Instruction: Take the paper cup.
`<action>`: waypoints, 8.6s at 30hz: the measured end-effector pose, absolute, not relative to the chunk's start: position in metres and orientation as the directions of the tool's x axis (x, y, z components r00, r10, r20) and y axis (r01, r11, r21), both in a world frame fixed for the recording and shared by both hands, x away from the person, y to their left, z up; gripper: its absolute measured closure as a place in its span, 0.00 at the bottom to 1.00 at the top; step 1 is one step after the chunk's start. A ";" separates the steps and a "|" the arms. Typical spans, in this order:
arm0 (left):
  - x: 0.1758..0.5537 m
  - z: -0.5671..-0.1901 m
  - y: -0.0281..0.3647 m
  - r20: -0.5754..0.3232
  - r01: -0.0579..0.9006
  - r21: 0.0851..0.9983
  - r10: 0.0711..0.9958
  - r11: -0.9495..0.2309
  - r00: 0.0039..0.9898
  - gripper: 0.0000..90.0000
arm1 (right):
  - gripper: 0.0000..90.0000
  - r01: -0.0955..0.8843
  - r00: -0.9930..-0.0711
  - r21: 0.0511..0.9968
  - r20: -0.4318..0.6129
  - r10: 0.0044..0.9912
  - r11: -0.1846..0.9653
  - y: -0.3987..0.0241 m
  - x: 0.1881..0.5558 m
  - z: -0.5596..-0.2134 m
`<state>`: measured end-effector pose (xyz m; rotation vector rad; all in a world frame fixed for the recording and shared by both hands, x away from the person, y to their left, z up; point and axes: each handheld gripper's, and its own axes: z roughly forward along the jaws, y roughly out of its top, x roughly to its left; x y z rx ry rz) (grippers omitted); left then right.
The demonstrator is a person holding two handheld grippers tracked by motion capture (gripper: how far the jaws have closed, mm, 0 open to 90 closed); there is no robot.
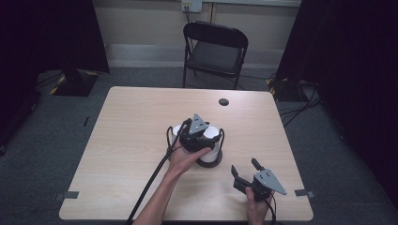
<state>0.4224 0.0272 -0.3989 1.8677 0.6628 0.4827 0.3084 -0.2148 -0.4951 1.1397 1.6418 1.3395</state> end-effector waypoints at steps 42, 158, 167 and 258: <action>0.407 -0.368 0.045 -0.017 0.144 0.980 0.668 -0.136 0.744 0.40 | 0.18 0.191 -0.349 0.979 0.006 0.937 0.065 -0.215 0.308 -0.495; 0.313 -0.424 0.120 -0.559 0.494 0.829 0.421 0.262 0.714 0.40 | 0.77 -0.153 -0.704 0.977 -0.211 0.678 0.145 -0.131 0.287 -0.479; 0.316 -0.426 0.120 -0.592 0.532 0.806 0.367 0.261 0.717 0.40 | 0.82 -0.191 -0.700 0.973 -0.229 0.677 0.132 -0.133 0.287 -0.477; 0.289 -0.446 0.102 0.163 0.077 0.924 0.569 -0.374 0.806 0.19 | 0.96 0.333 -0.822 0.809 -0.001 0.569 0.484 -0.161 0.326 -0.440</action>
